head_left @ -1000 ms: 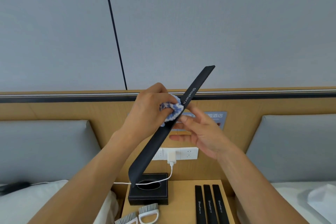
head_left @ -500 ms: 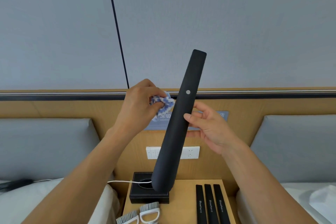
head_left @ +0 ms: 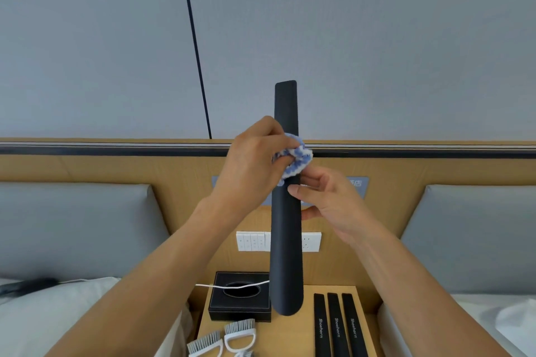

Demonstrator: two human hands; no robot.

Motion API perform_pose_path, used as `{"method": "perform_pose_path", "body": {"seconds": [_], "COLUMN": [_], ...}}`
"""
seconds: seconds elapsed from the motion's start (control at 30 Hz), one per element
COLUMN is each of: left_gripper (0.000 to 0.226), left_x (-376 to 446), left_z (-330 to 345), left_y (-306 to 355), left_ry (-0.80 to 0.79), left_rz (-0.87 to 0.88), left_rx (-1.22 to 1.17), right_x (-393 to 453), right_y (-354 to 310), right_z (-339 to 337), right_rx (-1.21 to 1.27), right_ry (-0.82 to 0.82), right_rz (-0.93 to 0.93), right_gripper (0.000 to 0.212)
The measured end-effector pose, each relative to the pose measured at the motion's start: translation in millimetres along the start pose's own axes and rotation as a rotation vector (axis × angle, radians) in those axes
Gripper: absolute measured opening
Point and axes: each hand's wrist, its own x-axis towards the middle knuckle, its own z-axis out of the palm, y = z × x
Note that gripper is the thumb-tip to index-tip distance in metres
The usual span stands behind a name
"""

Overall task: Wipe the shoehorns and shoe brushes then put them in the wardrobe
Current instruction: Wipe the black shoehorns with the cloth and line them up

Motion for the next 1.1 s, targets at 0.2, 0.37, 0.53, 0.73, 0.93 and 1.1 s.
{"method": "perform_pose_path", "body": {"seconds": [0.2, 0.37, 0.53, 0.73, 0.93, 1.1], "left_gripper": [0.021, 0.027, 0.028, 0.021, 0.020, 0.015], "left_x": [46.8, 82.5, 86.4, 59.3, 38.8, 22.3], "left_z": [-20.3, -33.8, -28.5, -6.8, 5.2, 6.8], "left_y": [-3.0, -6.7, -2.0, 6.1, 2.4, 0.0], "left_ry": [0.090, 0.086, 0.098, -0.013, -0.180, -0.282], "left_rz": [-0.066, -0.062, -0.057, -0.065, 0.001, 0.088], "left_rx": [-0.047, 0.062, 0.040, -0.056, 0.023, 0.045], "right_x": [-4.6, -0.9, 7.9, 23.3, 26.2, 24.5], "right_y": [2.4, -3.8, -11.3, -17.3, -17.4, -18.1], "right_z": [4.1, 2.9, -1.3, -10.7, -22.1, -30.0], "right_rx": [-0.037, -0.068, -0.060, 0.075, 0.319, 0.484], "right_ry": [-0.077, -0.076, -0.026, 0.069, 0.037, 0.085], "right_rz": [-0.002, -0.019, -0.046, -0.068, 0.003, 0.110], "right_gripper": [0.031, 0.032, 0.035, 0.034, 0.030, 0.029]}}
